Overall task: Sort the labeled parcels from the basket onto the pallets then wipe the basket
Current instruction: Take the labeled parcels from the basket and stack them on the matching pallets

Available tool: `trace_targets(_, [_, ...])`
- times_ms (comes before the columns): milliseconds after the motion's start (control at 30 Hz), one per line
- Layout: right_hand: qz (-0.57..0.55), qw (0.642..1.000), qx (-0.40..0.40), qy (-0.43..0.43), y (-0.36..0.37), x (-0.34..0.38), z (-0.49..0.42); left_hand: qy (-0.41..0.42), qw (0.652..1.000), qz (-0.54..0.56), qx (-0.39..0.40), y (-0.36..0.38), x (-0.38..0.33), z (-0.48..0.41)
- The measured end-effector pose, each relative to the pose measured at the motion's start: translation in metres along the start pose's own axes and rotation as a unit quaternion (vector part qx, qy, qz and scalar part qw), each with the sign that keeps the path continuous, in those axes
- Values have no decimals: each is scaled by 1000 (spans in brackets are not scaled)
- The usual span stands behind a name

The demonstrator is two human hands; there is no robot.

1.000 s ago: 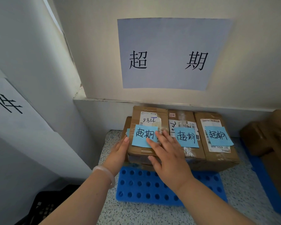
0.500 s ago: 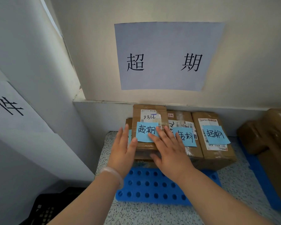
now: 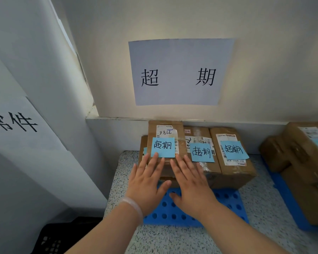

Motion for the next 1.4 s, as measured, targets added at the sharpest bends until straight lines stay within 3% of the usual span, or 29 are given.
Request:
trace_targets(133, [-7,998,56,-4,-18,-1,-6,2,998,-45,46,-8,-2,-6])
trace_targets(333, [-18,999,2,32,-28,-4,34,10,998,-67,3,-21,-18,8])
trace_targets(533, [-30,996,-6,88,-37,-29,108,53,995,-83,2,-17,-80,45])
trace_targets(800, [-28,985,-48,166,-66,-88,236,157,984,-77,-23,-16,-227,81])
trace_targets(967, [-15,968,-58,244,-93,-132,356,232,971,-53,6,12,-340,125])
trace_targets(1167, [4,905,-83,417,-138,-187,534,365,929,-23,63,51,-503,200])
trace_targets(1400, [1,834,-117,540,-149,-214,714,468,877,38,101,90,-662,301])
Point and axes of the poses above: each hand's wrist, its own z-axis away from the middle knuckle, its own y-axis out of the palm, x = y × z, the point moved 5 cm from there along -z, towards the middle knuckle, and after that the axes turned 2 degrees about y, right-handed, at the moved point
